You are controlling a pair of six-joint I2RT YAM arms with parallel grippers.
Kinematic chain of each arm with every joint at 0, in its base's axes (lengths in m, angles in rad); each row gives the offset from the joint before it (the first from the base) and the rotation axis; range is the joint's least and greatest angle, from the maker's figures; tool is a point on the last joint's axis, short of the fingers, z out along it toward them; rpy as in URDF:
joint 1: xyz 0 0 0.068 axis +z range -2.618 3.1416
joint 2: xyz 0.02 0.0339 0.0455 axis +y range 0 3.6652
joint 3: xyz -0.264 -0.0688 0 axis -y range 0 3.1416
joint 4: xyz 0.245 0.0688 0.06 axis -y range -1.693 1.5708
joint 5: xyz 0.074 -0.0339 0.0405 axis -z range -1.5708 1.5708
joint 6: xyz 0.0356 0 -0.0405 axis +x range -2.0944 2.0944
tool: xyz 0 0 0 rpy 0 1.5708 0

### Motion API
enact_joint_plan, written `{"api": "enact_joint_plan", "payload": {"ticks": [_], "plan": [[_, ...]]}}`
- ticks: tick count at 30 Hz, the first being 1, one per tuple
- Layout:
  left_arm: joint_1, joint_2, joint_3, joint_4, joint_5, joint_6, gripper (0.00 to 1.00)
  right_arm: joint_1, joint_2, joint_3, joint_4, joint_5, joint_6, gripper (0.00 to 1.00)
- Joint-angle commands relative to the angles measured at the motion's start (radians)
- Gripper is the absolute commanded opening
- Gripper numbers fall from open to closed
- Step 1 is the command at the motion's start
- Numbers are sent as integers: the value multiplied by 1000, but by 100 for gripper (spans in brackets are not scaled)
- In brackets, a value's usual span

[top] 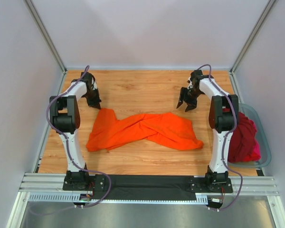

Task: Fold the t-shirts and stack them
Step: Flatten the tshirt out

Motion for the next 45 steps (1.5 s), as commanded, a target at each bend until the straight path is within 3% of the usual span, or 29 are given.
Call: {"api": "enact_joint_plan", "payload": {"ticks": [1, 7, 10, 11, 13, 14, 19, 23, 27, 28, 30, 31, 34, 35, 38, 45], "plan": [[1, -52, -14, -5, -3, 13, 0, 24, 42, 7, 34, -119, -51, 59], [0, -95, 4, -11, 115, -28, 0, 96, 90, 1, 38, -159, -69, 57], [-2, -126, 6, -11, 131, -51, 0, 103, 96, 13, 35, -128, -43, 37], [0, -146, 13, -17, 131, -55, 0, 103, 96, 44, 23, -78, -39, 20], [0, -163, 35, -36, 120, -59, 0, 99, 93, 94, -17, -19, -28, 1], [-2, -176, 71, -65, 115, -54, 0, 96, 81, 155, -29, -8, -22, 0], [0, -215, 193, -154, 48, -52, 0, 91, 12, 348, -127, 105, 24, 0], [0, -270, 231, -223, -18, -62, 0, 91, -97, 348, -202, 200, 67, 0], [0, -350, 118, -217, -63, -65, 0, 105, -278, 97, -187, 277, 93, 0], [0, -382, 83, -209, -70, -62, 0, 108, -351, -59, -148, 277, 101, 0], [0, -411, -23, -174, -75, -59, 0, 117, -419, -201, -83, 283, 126, 4], [-2, -423, -58, -159, -69, -59, 0, 117, -465, -338, -63, 283, 138, 8], [0, -454, -172, -120, -35, -51, 0, 117, -510, -459, -6, 282, 152, 33], [-2, -463, -218, -108, -29, -52, 0, 117, -524, -479, -5, 283, 155, 37], [0, -480, -292, -71, -23, -51, 0, 113, -513, -424, -18, 341, 161, 46], [0, -489, -338, -65, -17, -46, 0, 87, -294, -135, -106, 406, 273, 48]]}}
